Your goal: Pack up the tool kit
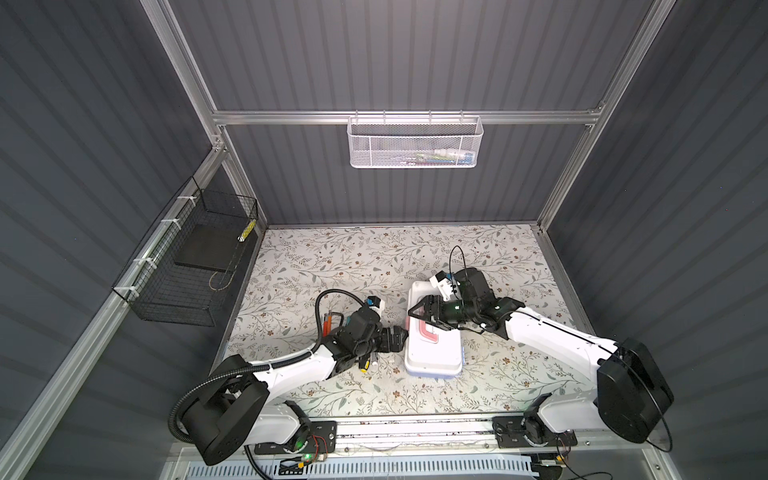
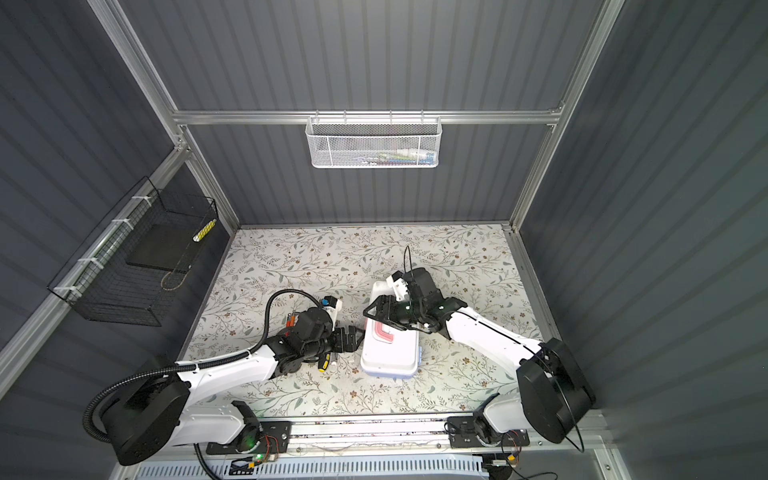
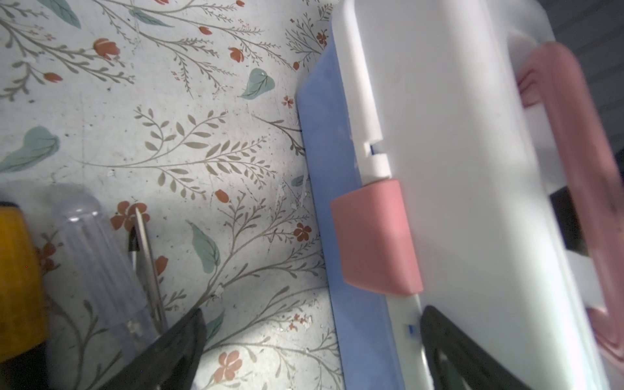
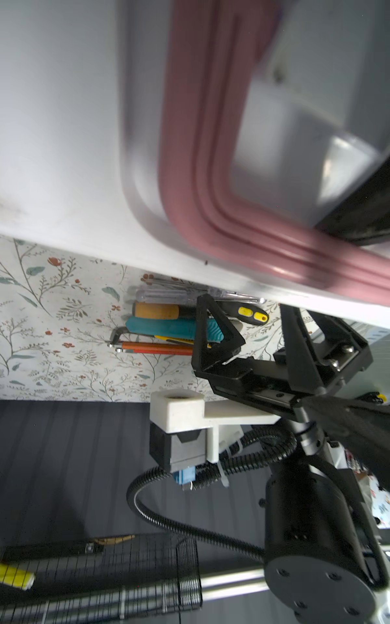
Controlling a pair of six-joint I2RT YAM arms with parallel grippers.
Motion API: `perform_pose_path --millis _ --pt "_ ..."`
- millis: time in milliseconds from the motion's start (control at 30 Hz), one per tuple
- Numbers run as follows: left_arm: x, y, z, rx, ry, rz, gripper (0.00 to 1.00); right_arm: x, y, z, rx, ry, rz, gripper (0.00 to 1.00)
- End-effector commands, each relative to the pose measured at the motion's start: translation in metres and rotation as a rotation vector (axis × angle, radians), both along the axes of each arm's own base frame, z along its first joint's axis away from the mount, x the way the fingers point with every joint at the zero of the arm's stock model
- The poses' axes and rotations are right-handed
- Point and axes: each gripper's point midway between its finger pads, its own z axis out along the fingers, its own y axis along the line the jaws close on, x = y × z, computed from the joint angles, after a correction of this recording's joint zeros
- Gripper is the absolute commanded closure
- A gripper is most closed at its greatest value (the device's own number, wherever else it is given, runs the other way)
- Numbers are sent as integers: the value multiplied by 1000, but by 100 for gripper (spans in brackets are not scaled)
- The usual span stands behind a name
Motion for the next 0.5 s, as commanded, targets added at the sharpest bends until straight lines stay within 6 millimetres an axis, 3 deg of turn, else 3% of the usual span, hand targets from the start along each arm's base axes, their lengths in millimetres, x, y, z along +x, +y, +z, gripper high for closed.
perform_pose_path --millis 0,233,467 --pt "-3 -12 1 15 8 -35 0 -22 17 21 173 -23 189 30" --pt "4 3 4 80 -14 35 1 -22 3 41 290 -89 255 32" --pt "7 16 5 112 -23 93 0 -21 -21 39 310 -104 236 32"
